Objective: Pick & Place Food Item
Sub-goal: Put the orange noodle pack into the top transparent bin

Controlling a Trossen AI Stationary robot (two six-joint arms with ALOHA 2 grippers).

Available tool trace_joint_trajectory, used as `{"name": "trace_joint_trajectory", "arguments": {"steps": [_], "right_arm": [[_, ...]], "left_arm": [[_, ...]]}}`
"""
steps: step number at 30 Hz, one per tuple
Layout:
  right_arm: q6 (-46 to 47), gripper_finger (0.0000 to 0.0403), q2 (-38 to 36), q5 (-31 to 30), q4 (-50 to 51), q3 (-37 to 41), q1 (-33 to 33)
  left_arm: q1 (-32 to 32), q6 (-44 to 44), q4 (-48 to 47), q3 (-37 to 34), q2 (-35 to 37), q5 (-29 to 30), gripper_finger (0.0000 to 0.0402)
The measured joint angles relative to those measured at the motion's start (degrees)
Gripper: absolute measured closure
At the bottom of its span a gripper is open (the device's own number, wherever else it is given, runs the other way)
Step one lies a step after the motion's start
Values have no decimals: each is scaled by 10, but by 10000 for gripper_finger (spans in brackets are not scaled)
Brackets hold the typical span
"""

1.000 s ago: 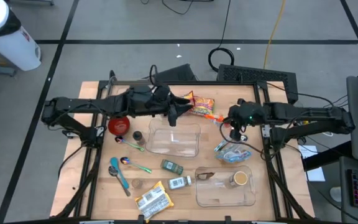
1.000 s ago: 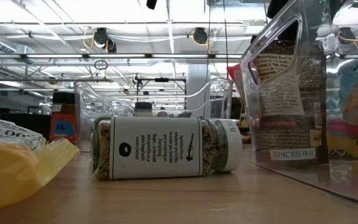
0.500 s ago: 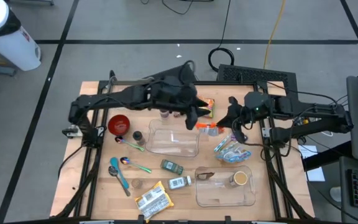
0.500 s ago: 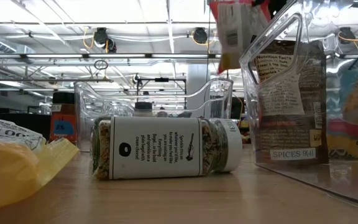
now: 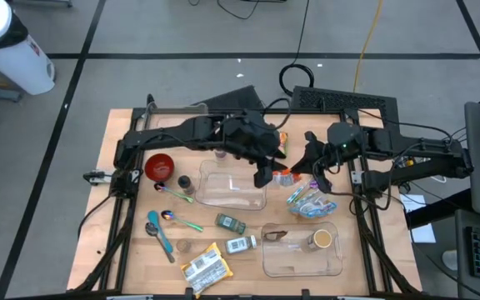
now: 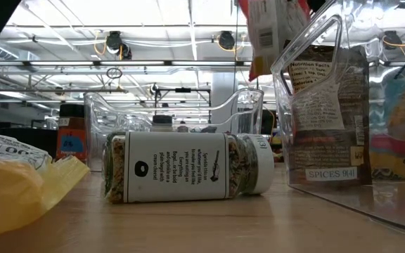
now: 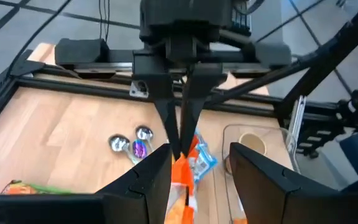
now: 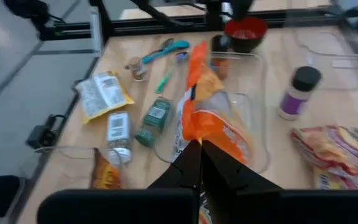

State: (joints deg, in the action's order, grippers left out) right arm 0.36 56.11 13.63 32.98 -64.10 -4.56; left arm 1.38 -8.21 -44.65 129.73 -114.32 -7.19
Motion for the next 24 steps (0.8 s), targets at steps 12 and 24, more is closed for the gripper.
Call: {"name": "trace_joint_trajectory", "arguments": {"steps": [12,24], "right_arm": [[-2,403,0,0,-57,0,0],[4,403,-2,-2,-118,0,0]], "left_arm": [[0,-9,-31,-1,0,-3,231],[0,-14,-63,-1,0,-4,231]]}}
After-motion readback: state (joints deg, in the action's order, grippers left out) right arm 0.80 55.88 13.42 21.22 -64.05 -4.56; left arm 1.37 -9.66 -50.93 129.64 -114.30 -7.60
